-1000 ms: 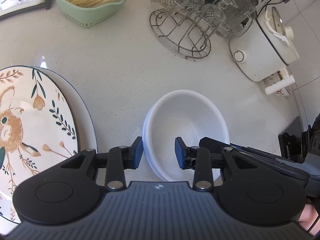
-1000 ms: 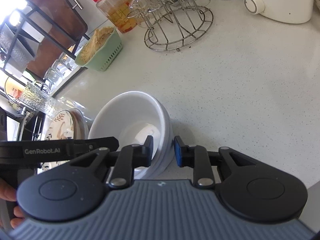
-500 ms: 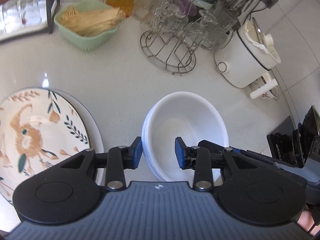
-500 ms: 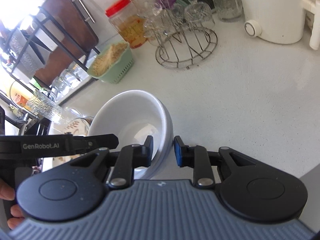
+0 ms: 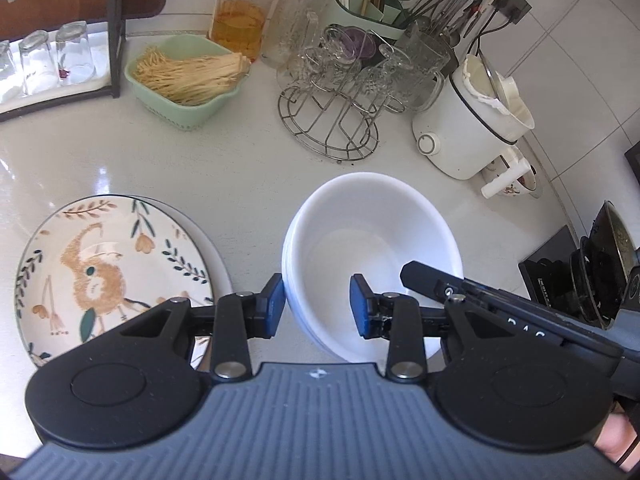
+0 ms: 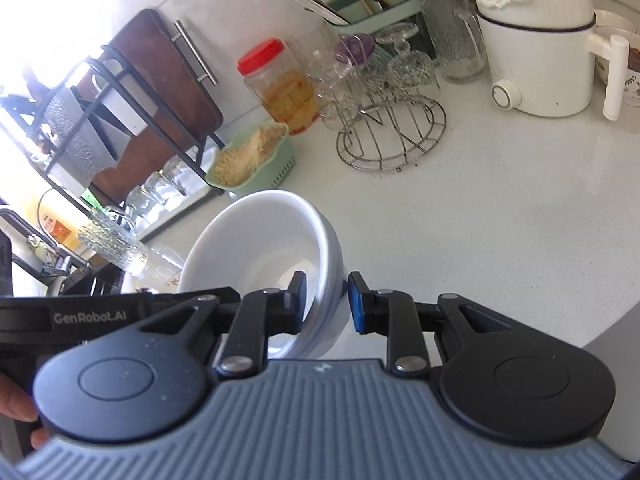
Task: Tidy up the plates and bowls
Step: 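Carry the stacked white bowls with the left tool over the plate stack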
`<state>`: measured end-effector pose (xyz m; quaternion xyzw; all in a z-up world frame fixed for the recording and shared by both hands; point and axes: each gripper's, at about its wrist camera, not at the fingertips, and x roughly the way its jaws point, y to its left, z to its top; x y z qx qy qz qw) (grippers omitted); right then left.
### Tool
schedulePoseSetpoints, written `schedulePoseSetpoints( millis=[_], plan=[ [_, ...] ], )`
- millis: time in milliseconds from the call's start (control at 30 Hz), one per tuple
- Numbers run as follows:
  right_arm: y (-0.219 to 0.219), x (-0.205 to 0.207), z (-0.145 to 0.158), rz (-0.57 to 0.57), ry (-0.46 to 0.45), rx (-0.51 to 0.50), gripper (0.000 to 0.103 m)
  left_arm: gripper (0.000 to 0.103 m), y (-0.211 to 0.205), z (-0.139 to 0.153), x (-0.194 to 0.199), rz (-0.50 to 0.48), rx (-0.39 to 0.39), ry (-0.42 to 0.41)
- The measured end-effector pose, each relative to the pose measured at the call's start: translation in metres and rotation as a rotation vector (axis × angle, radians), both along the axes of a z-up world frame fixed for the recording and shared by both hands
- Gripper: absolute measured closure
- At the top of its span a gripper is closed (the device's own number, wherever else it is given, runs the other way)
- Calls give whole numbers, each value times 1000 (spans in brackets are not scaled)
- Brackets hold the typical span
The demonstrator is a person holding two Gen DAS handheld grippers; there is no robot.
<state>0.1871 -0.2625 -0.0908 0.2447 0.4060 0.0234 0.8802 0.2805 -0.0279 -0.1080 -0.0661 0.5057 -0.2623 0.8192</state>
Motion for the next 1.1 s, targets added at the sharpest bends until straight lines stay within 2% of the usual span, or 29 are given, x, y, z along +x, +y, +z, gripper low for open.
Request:
schedulePoseSetpoints(
  millis=[500,833,967,1100],
  plan=[
    [41,7,15,53,-72,28,77,64,53,27,0,70,11,-53],
    [67,21,34,144,-118,28,77,64,86,51,-6,175,-3,-109],
    [80,28,36,187,-131,26,77,64,98,56,-12,190,2,-158],
    [94,37,33,228,-123,28,76,64,113,48,-10,255,11,-138]
  ],
)
